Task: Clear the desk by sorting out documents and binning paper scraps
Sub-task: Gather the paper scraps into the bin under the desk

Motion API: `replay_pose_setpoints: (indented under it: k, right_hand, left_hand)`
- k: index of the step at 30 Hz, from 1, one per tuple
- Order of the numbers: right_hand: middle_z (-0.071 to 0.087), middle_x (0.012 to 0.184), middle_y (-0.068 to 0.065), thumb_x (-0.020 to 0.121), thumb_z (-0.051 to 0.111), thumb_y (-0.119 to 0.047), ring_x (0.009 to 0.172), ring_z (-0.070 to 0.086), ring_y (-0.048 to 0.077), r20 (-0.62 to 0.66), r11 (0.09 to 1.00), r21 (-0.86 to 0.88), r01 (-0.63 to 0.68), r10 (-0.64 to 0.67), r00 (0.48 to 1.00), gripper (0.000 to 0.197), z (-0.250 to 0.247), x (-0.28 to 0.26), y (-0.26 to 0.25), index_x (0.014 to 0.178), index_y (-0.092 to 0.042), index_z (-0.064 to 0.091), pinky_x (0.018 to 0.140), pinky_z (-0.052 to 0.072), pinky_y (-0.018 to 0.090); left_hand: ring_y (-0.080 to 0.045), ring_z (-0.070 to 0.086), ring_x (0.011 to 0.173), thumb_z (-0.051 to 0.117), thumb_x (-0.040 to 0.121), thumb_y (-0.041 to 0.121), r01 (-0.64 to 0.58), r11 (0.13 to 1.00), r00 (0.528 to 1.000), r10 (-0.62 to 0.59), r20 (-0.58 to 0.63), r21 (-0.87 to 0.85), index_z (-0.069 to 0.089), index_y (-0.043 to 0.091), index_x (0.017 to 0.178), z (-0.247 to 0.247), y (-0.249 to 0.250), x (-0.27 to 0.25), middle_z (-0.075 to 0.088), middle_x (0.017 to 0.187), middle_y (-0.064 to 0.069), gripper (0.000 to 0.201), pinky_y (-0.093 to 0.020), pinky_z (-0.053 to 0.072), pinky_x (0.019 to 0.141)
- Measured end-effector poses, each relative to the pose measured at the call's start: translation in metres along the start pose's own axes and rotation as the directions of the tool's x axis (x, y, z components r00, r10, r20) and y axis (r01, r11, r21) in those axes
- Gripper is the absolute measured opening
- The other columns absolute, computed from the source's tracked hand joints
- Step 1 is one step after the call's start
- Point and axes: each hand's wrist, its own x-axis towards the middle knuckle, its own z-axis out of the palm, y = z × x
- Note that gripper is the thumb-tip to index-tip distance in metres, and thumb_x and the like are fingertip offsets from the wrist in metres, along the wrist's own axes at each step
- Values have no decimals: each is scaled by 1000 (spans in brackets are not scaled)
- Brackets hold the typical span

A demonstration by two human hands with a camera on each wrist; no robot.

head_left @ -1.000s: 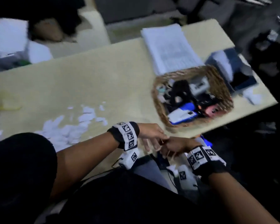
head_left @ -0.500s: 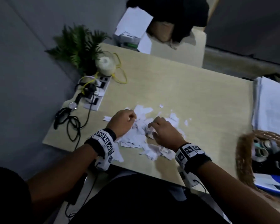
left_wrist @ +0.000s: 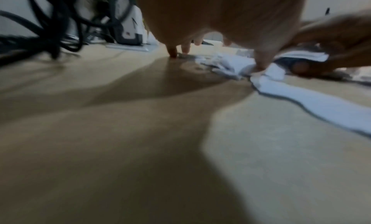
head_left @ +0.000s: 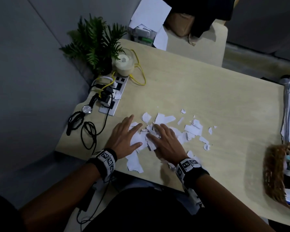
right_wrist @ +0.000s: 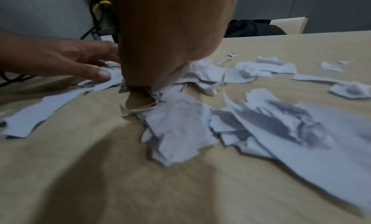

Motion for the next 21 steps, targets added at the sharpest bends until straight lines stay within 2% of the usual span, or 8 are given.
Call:
replay_pose_setpoints:
  k: [3, 5, 8, 11, 13, 16, 19, 21]
  right_hand:
    - [51, 128, 17, 88, 42, -28, 106, 51, 37, -99, 1000, -11, -19, 18, 995, 38, -8, -6, 7, 122, -18, 56, 71, 50, 44]
    - [54, 122, 16, 92, 40, -31, 96, 53, 35, -121, 999, -31, -32, 28, 992, 34, -11, -8, 14, 121, -16, 52, 67, 51, 42]
    - [56, 112, 16, 93, 43, -24, 86, 53, 33, -162, 999, -33, -21, 16, 987, 29, -11, -11, 25, 116, -10, 54, 66, 50, 42]
    - [56, 101, 14, 86, 50, -3, 80, 53, 30, -213, 997, -22, -80, 73, 974, 25, -25, -12, 31, 110, -3, 60, 59, 49, 36]
    - [54, 99, 14, 85, 56, 0, 78, 52, 29, -234, 991, 19, -133, 133, 963, 25, -32, -13, 34, 110, -2, 60, 52, 47, 35]
    - [49, 100, 13, 87, 39, -4, 73, 52, 29, -227, 966, 153, -209, 240, 944, 30, -47, -13, 38, 113, -4, 53, 46, 44, 37]
    - [47, 108, 14, 80, 52, 8, 62, 53, 34, -218, 906, 268, -328, 389, 895, 40, -64, -15, 45, 118, -5, 52, 47, 35, 33]
    - [50, 107, 12, 83, 55, -2, 65, 54, 37, -260, 845, 396, -359, 478, 839, 30, -74, -18, 51, 113, -5, 56, 54, 38, 35]
  left_hand:
    - [-29, 22, 145, 62, 91, 36, -16, 998, 1000, 15, -15, -63, 44, 24, 141, 9, 4, 20, 24, 157, -9, 55, -44, 33, 111]
    - [-32, 39, 136, 69, 86, 18, -81, 992, 993, 71, -97, -101, 57, 14, 129, 12, 10, 34, 44, 143, -15, 44, -44, 44, 103]
    - [-29, 50, 119, 73, 80, 8, -100, 981, 982, 70, -178, -165, 63, 12, 119, 10, 17, 52, 56, 125, -11, 40, -44, 49, 95]
    - [-28, 50, 100, 67, 83, 3, -53, 981, 984, 19, -178, -188, 61, 17, 118, 2, 22, 66, 58, 108, -6, 39, -43, 49, 84]
    - [-31, 49, 91, 60, 83, -6, -31, 983, 990, 4, -143, -182, 59, 16, 120, -1, 24, 74, 57, 101, -8, 43, -44, 48, 81]
    - [-31, 46, 86, 49, 67, -19, 0, 993, 996, -12, -93, -121, 57, 13, 113, -4, 24, 82, 51, 101, -10, 57, -45, 45, 79]
    - [-29, 46, 81, 44, 66, -17, 14, 985, 996, -29, -84, -171, 54, 9, 101, -15, 27, 89, 46, 100, -12, 45, -32, 39, 75]
    - [-29, 45, 77, 43, 72, -17, 16, 969, 992, -47, -119, -248, 53, 5, 95, -23, 30, 96, 46, 98, -14, 35, -22, 31, 70]
